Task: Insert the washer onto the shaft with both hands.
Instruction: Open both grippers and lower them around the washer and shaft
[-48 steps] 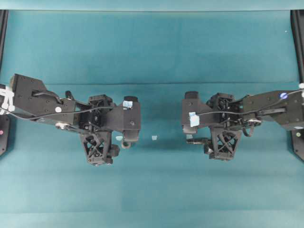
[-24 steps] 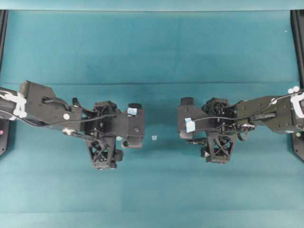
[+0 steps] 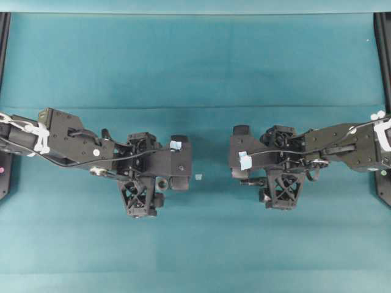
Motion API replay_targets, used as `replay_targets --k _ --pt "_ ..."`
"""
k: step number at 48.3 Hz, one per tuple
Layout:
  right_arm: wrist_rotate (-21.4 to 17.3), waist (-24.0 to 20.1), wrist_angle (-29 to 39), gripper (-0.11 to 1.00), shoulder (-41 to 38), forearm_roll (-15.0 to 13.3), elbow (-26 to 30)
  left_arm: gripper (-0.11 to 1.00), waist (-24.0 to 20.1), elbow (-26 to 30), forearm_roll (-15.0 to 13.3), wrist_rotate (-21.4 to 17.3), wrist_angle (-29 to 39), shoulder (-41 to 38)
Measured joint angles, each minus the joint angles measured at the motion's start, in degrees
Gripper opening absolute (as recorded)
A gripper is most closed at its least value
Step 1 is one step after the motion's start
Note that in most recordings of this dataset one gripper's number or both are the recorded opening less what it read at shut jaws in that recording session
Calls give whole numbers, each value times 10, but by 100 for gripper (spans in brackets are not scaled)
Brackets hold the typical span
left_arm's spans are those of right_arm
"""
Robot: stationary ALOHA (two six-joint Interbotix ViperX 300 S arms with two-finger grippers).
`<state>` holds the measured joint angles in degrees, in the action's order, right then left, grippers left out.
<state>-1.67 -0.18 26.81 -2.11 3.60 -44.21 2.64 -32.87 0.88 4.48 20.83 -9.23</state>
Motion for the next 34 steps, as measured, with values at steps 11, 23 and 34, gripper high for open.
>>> replay_targets --k 11,23,34 --pt "1 0 -1 89 0 0 -2 90 -1 0 0 4 -4 -6" --pt "1 0 0 89 0 0 -1 90 -1 0 0 4 -5 -10" --pt "1 0 0 89 2 0 -5 90 -1 0 0 4 -15 -11"
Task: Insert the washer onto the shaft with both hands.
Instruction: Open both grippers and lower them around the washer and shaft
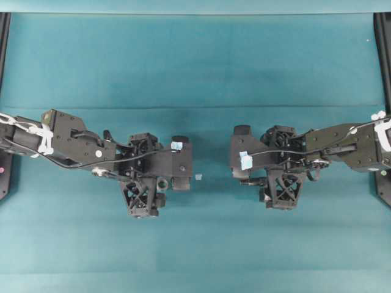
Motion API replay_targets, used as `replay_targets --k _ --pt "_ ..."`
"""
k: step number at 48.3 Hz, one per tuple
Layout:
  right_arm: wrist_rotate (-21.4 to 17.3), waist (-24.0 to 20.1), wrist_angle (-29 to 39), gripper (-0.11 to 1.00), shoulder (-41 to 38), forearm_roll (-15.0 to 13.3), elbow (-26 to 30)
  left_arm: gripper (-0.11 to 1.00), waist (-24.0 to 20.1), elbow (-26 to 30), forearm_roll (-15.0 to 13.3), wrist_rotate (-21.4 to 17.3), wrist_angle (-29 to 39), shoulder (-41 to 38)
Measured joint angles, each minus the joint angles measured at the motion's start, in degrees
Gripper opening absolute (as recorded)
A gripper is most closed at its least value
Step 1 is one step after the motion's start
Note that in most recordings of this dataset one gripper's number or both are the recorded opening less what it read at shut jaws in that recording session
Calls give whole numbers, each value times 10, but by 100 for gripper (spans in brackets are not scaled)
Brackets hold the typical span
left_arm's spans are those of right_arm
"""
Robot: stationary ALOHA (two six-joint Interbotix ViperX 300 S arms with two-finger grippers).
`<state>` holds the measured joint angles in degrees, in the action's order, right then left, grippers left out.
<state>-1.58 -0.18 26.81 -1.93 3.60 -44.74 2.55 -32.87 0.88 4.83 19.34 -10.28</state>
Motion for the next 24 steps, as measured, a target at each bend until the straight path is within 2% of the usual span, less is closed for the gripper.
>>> replay_targets --k 24 --pt "2 -2 10 88 2 0 -3 90 0 0 0 0 -4 -4"
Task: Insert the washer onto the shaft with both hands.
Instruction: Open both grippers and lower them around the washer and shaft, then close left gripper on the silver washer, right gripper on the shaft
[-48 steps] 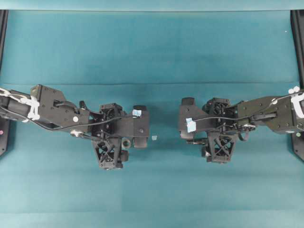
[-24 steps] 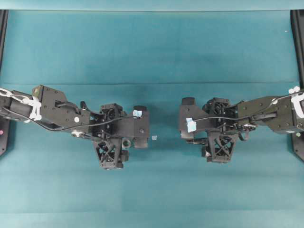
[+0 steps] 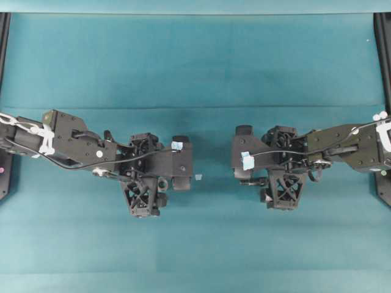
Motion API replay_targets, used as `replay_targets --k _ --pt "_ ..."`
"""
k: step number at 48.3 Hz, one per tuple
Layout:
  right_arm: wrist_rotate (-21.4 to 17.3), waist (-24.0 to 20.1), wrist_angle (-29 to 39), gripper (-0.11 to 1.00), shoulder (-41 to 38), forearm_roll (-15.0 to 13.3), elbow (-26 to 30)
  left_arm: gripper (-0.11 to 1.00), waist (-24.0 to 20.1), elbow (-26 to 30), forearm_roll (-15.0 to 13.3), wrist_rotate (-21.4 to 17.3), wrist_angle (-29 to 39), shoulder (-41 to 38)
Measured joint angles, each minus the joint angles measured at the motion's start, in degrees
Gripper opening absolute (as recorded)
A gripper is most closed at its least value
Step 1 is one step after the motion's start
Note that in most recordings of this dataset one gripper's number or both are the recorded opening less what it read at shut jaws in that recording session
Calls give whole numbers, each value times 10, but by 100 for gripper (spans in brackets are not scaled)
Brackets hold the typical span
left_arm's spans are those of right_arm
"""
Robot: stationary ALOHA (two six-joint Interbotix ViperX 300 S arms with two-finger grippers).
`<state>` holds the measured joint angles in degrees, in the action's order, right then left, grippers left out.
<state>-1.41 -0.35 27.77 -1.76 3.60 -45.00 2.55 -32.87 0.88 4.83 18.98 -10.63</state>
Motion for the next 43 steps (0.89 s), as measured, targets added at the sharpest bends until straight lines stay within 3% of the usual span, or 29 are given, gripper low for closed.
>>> replay_targets --k 37,43 --pt "2 -1 18 87 -2 -3 4 90 0 0 0 -1 0 0" --pt "1 -1 18 81 -3 -3 5 88 0 0 0 0 0 0"
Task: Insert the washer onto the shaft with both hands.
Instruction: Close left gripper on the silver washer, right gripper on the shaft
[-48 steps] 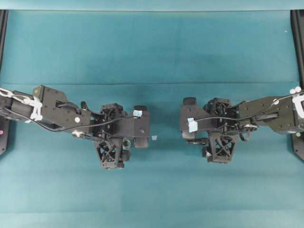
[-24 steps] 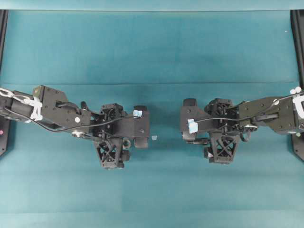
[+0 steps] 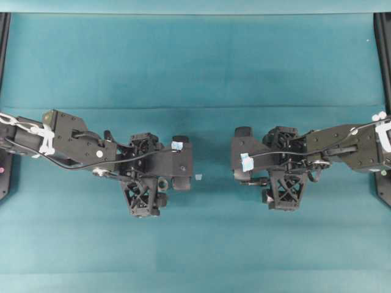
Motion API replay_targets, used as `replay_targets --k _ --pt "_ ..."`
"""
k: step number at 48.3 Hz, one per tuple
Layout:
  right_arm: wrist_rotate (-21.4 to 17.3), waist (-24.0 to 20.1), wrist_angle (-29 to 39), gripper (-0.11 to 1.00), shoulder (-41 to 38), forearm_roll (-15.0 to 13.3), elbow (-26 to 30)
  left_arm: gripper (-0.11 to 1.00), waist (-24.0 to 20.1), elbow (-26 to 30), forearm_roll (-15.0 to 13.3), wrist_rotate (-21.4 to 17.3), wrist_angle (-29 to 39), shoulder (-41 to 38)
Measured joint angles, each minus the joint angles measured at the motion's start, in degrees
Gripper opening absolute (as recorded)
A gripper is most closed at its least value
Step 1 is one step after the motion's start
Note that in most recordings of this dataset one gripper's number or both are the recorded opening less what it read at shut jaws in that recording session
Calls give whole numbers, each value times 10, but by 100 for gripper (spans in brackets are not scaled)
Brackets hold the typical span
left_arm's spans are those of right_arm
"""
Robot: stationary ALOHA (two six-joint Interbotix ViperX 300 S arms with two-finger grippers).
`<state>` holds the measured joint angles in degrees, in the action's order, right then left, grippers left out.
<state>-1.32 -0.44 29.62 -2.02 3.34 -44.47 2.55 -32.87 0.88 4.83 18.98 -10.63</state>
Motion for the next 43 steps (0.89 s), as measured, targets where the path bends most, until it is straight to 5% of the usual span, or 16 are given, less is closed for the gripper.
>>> replay_targets --k 6,19,34,43 --pt "1 0 -1 65 0 -1 1 81 0 0 1 1 0 0" --pt "0 1 -2 27 1 -1 3 36 0 1 1 -3 -1 0" --pt "0 -2 -4 3 0 0 3 35 2 -2 1 -6 -2 1" --pt "1 -7 -8 1 0 0 3 35 2 -2 1 -6 -2 2"
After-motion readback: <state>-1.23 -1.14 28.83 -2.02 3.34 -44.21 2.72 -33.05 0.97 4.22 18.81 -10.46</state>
